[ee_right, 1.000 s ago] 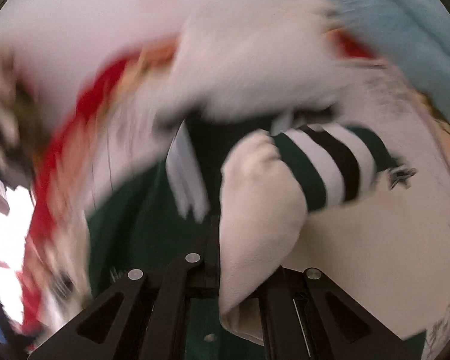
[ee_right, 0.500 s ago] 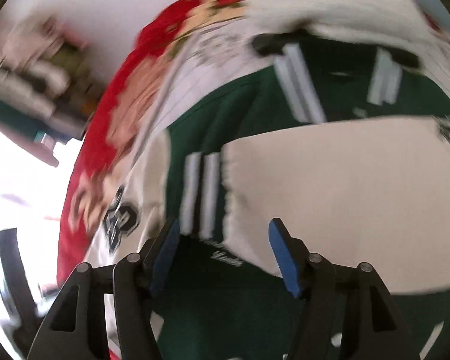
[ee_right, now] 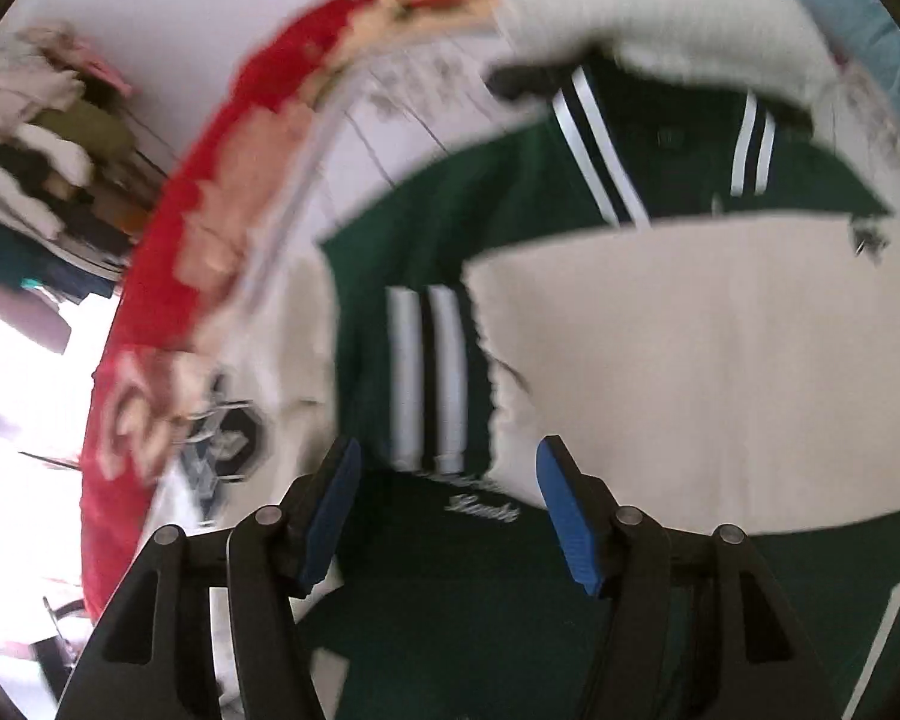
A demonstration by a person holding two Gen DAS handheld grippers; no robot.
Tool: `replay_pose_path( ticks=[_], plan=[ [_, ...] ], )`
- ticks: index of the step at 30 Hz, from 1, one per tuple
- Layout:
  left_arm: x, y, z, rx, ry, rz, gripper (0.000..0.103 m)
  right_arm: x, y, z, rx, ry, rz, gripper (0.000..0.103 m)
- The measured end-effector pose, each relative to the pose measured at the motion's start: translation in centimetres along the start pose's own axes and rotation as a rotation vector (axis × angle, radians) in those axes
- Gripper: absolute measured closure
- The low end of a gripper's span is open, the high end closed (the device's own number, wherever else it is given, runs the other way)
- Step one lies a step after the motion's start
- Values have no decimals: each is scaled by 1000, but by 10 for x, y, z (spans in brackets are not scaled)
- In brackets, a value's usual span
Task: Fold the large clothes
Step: 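Fold the cream sleeve over the jacket with the right tool while the left grasps the other cuff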
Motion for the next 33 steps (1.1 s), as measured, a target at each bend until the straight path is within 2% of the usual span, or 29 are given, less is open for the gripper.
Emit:
replay_pose_path(
  ticks=[2,4,7,10,12,13,14,17,22,24,26,29,30,31,32,33],
  plan=[
    [8,-6,-25,-63,142,-30,1,-13,19,-12,-3,29,30,40],
    [19,-10,-45,-115,257,-13,3,-24,28,-19,-16,63,31,40],
    [38,-15,-54,-130,324,49,7,-41,31,-23,-43,106,0,40],
    [58,-11,-46,-71,328,140,29,-48,8,-19,-99,105,-78,40],
    [75,-4,-35,-23,297,210,51,-47,-11,-11,-135,98,-113,40],
    [81,0,-27,-1,267,246,74,-50,-19,-9,-179,101,-133,40],
    [90,4,-17,7,228,283,84,-51,-26,-7,-203,102,-147,40],
    [118,11,11,5,156,346,91,-52,-41,-2,-250,82,-177,40],
    [193,10,48,-11,111,407,92,-42,-50,3,-269,38,-158,40],
    [225,7,69,-14,61,429,93,-36,-53,4,-272,23,-145,40],
    [255,-5,80,-21,-2,435,92,-28,-54,4,-267,-3,-124,40],
    [283,-14,83,-54,-67,402,89,-17,-58,5,-251,-36,-108,40],
    [288,-17,85,-69,-78,385,85,-14,-59,5,-241,-50,-104,39],
    [289,-17,82,-106,-75,368,74,-11,-59,5,-236,-58,-102,39],
    [289,-16,80,-157,-69,350,50,-9,-58,6,-227,-69,-98,39],
    [286,-15,73,-239,-54,316,38,-8,-56,6,-213,-77,-91,39]
  ],
)
Point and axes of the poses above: each gripper's, at about its wrist camera, not at the fingertips, and y roughly against the way its jaws point, z to its right, x to its top, the point moved 1 cm from there along -y, roughly the way its jaws point, and after that the axes turned 2 degrees about z, right-handed, at the moved point
